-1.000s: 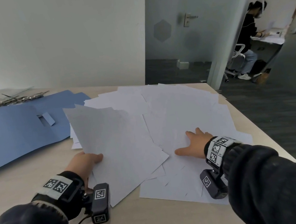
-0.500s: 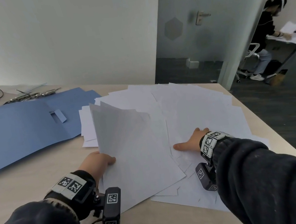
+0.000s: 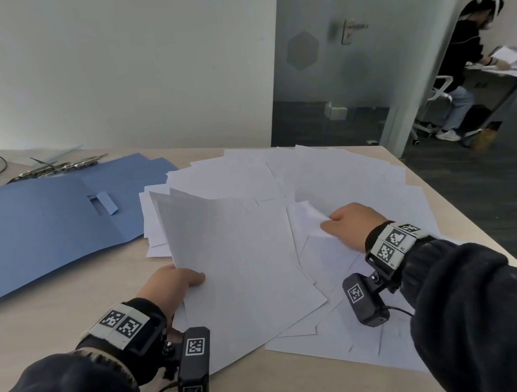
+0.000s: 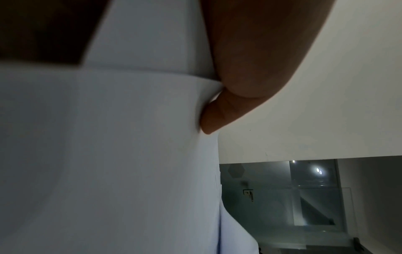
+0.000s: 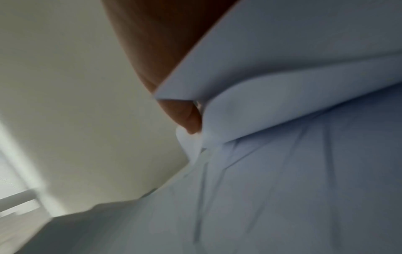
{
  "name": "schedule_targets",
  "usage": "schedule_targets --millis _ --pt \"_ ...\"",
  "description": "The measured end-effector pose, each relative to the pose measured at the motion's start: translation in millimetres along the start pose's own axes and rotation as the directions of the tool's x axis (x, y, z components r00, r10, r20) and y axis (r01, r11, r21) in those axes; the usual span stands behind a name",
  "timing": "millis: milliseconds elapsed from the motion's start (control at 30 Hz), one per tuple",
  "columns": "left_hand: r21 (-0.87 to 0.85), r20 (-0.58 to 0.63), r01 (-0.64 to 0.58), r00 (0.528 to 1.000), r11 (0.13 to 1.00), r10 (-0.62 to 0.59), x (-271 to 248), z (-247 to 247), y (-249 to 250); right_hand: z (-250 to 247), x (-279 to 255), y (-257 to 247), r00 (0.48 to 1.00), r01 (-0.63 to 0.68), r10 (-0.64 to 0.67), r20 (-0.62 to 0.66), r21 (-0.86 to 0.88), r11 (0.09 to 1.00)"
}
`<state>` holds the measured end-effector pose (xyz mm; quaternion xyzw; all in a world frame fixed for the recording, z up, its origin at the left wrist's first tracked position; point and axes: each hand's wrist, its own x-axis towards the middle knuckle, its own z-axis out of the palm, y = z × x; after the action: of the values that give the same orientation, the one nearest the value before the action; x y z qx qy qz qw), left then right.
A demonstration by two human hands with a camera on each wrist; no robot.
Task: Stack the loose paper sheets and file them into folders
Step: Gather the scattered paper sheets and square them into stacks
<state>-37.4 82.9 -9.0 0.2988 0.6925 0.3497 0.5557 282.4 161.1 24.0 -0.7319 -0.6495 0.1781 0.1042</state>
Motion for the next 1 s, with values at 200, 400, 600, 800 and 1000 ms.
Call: schedule_targets --millis 200,400,600,800,1000 --pt "-0.005 0.016 -0.027 1.0 1.0 0.027 1 0 0 25 -24 -40 0.971 0.136 -0.097 0.217 -0.176 0.975" --pt "-0.007 0.016 -0.052 0.998 0.999 0.053 5 -2 -4 33 -14 -14 0.953 -0.022 0.128 0.275 -0.359 0.933" --pt "-0.031 0.043 -0.044 0.998 0.999 0.046 6 -3 -4 56 -38 -37 0.901 0.265 -0.114 0.419 -0.323 0.908" --pt "-0.04 0.091 -0.063 0.994 0.997 0.067 7 -3 -5 52 -35 -37 0.891 0.318 -0.21 0.401 -0.225 0.921" --pt "0.013 0.083 -0.078 0.994 0.997 0.077 16 -5 -7 33 -15 3 0.963 -0.047 0.126 0.24 -0.313 0.949"
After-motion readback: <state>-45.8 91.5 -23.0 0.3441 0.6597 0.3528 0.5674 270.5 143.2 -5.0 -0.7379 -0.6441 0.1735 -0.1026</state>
